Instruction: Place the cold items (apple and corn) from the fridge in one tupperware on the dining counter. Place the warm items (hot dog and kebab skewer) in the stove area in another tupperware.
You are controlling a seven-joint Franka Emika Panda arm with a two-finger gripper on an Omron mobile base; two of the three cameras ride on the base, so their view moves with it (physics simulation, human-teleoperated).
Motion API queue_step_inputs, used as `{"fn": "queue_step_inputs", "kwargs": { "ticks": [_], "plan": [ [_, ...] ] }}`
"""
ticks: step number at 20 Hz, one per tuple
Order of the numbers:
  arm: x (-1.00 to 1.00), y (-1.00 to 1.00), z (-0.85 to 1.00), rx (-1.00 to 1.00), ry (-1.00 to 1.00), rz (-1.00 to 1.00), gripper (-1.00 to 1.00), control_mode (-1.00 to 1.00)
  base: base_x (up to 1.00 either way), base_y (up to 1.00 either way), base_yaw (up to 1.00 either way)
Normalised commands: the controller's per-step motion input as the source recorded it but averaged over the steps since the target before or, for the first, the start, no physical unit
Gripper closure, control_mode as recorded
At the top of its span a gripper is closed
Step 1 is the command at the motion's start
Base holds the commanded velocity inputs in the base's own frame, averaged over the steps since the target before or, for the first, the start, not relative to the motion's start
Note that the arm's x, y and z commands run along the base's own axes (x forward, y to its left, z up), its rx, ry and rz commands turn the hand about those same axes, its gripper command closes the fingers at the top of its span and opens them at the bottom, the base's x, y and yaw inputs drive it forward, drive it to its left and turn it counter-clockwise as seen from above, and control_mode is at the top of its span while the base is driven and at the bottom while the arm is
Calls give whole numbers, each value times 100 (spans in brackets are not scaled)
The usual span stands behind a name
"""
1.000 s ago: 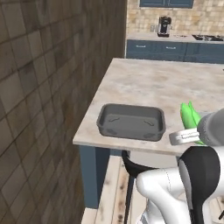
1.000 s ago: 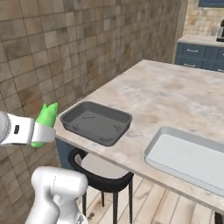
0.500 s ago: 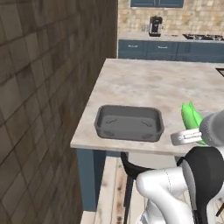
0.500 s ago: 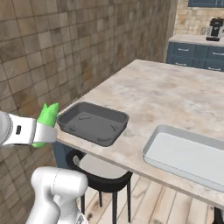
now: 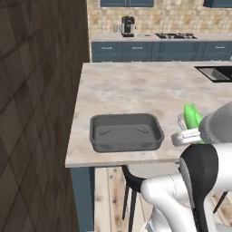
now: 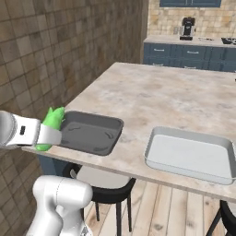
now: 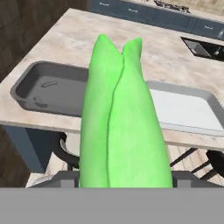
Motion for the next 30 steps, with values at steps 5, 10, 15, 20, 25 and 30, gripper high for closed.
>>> {"fn": "queue_step_inputs", "kwargs": {
  "ticks": [5,10,15,20,25,30],
  "plan": [
    [100,9,-9,8,39,14,100,-100,0,0,0],
    [94,0,-48,1,53,46,100,-100,0,0,0],
    [62,3,-43,-7,48,68,100,-100,0,0,0],
    [70,1,-42,-1,29,67,100,-100,0,0,0],
    [70,2,-47,0,12,53,100,-100,0,0,0],
    [59,13,-43,0,0,21,100,-100,0,0,0]
  ]
}}
